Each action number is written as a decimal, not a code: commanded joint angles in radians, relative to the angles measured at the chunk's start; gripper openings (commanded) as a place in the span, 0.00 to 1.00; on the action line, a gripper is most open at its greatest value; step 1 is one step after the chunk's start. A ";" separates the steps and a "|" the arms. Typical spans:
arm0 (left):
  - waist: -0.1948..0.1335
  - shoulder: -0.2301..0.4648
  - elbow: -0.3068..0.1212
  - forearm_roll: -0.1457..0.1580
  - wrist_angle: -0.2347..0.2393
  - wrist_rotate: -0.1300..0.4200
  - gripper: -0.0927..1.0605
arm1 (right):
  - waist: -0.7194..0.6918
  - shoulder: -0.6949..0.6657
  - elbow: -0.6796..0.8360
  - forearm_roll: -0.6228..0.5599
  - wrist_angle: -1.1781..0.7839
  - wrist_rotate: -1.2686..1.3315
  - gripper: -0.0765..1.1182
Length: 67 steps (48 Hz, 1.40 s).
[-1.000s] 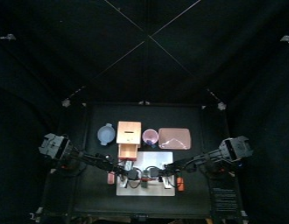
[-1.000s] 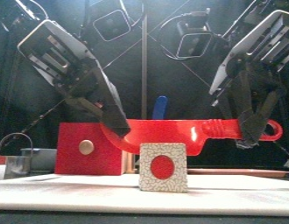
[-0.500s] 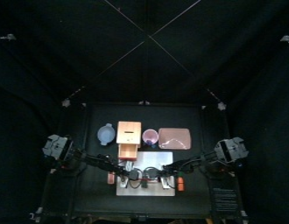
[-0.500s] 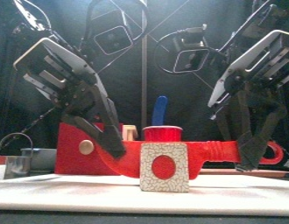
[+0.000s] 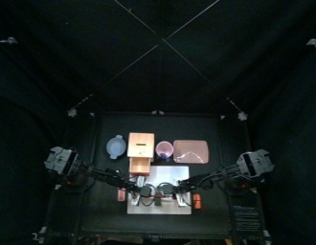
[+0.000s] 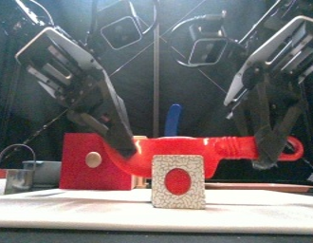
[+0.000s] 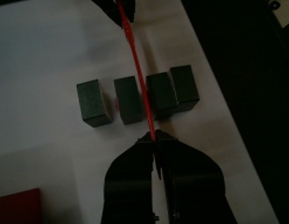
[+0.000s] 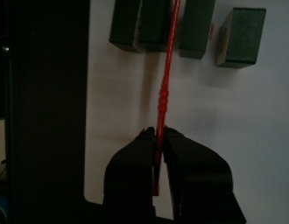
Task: Place sushi on board then cut the sushi with the knife then place the pieces on the plate
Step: Cut the sushi into 4 pieces
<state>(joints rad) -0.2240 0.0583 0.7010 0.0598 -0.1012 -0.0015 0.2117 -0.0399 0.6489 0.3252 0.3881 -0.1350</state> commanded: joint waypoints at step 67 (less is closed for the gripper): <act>-0.040 0.032 -0.051 -0.037 -0.011 0.003 0.38 | 0.055 0.026 -0.049 0.040 -0.023 -0.006 0.30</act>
<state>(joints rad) -0.2777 0.0920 0.6826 0.0199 -0.0997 -0.0031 0.2684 -0.0031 0.6412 0.3636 0.3866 -0.1350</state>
